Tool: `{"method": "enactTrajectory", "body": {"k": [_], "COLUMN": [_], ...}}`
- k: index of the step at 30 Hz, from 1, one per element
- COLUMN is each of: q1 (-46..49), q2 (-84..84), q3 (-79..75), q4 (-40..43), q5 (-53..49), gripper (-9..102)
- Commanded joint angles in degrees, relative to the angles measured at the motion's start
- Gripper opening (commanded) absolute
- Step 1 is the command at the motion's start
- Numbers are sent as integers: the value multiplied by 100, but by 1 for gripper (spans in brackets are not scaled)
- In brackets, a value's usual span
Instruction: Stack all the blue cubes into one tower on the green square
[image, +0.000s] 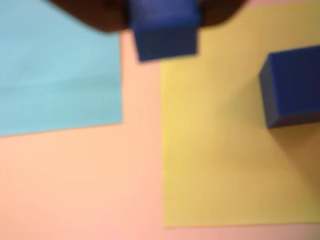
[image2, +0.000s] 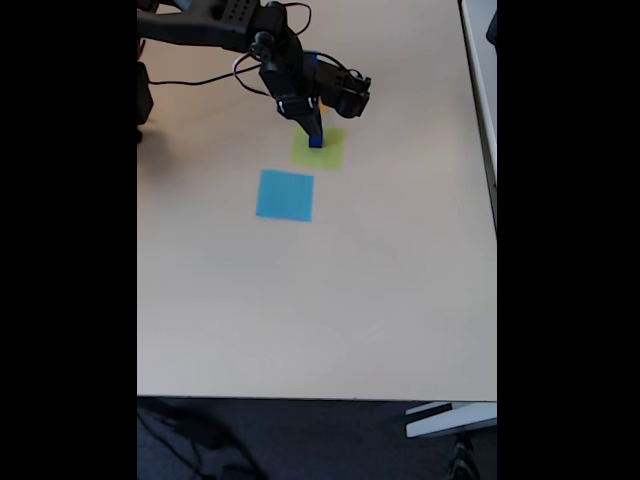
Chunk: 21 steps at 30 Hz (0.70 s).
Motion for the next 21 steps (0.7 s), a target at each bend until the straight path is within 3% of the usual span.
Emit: {"method": "enactTrajectory", "body": {"k": [1, 21], "q1": [-237, -598], "q2": [-44, -431], "q3": [-343, 475], "q4": [35, -1046], "q5": [281, 431], "gripper": [2, 2]}}
